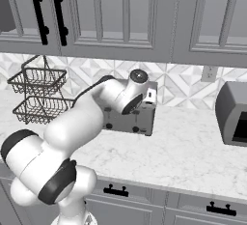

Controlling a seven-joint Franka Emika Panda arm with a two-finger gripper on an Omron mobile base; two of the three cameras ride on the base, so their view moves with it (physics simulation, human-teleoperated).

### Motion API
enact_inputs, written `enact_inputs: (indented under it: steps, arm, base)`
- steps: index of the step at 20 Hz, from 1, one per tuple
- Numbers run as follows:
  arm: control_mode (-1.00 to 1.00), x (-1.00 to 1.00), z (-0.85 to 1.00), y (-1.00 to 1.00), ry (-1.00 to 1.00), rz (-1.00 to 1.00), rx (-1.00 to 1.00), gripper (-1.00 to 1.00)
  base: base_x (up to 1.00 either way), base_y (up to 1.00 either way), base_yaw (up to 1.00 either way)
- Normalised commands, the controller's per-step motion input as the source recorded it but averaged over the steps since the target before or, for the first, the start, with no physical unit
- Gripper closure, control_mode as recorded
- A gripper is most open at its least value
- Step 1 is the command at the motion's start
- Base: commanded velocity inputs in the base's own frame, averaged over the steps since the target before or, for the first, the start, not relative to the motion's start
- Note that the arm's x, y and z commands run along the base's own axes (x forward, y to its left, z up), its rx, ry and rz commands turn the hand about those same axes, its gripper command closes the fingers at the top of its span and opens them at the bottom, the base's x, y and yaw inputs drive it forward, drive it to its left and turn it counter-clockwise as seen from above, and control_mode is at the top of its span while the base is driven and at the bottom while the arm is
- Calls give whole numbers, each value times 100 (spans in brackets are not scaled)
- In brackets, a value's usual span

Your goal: Start the toaster. Once the lever pops up, take the bread to the plate on the dining counter.

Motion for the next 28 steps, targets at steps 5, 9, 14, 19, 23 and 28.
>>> enact_inputs:
  steps: [5, 9, 14, 19, 23, 28]
  arm:
    - [-100, -2, -30, 0, 0, 0, 0, 100]
    - [-100, 13, -12, 0, 0, 0, 0, 100]
    - [-100, 11, -10, 0, 0, 0, 0, 100]
    - [-100, 7, -8, 0, 0, 0, 0, 100]
    - [-100, 7, -4, 0, 0, 0, 0, 100]
    - [-100, 12, -13, 4, 0, 1, 0, 100]
  base:
    - [0, 0, 0]
    - [0, 0, 0]
    - [0, 0, 0]
    - [0, 0, 0]
    - [0, 0, 0]
    - [0, 0, 0]
